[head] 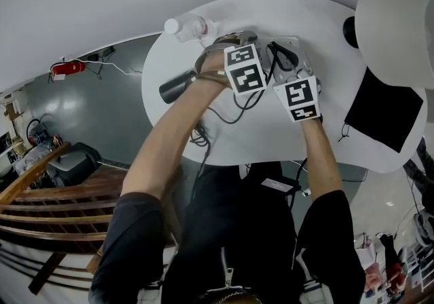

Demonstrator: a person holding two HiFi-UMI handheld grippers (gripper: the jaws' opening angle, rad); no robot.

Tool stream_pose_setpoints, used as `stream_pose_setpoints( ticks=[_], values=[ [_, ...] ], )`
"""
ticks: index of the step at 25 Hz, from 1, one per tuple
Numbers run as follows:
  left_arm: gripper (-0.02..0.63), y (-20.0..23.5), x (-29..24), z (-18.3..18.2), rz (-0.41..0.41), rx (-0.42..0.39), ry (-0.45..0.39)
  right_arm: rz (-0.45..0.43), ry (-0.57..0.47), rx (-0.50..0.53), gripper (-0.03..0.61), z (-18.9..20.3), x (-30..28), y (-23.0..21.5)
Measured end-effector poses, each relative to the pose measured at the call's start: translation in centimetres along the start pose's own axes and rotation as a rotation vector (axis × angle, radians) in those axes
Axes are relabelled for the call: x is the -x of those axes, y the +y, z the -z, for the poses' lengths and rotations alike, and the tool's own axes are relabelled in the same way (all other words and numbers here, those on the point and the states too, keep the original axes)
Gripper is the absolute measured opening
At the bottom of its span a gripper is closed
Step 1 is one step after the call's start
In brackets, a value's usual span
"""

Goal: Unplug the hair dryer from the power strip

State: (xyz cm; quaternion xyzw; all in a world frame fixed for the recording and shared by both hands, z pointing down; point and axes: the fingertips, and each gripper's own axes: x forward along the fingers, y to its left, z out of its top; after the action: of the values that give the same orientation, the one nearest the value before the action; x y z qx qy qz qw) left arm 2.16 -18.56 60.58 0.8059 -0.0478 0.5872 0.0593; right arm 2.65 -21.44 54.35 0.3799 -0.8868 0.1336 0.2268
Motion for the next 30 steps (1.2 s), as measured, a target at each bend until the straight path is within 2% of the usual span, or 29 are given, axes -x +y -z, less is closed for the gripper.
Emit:
stream_pose_setpoints(
  ticks=[7, 12, 15, 23, 27, 30],
  values=[
    [0.396, -0.07, -0.25, -0.13, 0.01, -0.015, 0.039, 0.036, -0.015, 0.052, 0.04, 0.23, 0.5, 0.18],
    [0.396, -0.19, -0.18, -0.13, -0.003, -0.026, 0.02, -0.01, -0.014, -0.014, 0.04, -0.02, 0.25, -0.21],
    [0.396, -0.18, -0.19, -0.18, -0.003, -0.023, 0.022, -0.006, -0.013, -0.026, 0.04, -0.12, 0.32, -0.29],
    [0.403, -0.21, -0.3, -0.28, 0.017, -0.024, 0.028, 0.027, -0.017, 0.058, 0.038, 0.12, 0.81, 0.11],
    [0.402, -0.23, -0.26, -0.17, 0.008, -0.027, 0.014, -0.017, -0.018, -0.027, 0.04, -0.23, 0.38, -0.36],
    [0.403, -0.24, -0.34, -0.2, 0.008, -0.022, 0.017, -0.006, -0.012, -0.035, 0.04, -0.27, 0.42, -0.47]
  ],
)
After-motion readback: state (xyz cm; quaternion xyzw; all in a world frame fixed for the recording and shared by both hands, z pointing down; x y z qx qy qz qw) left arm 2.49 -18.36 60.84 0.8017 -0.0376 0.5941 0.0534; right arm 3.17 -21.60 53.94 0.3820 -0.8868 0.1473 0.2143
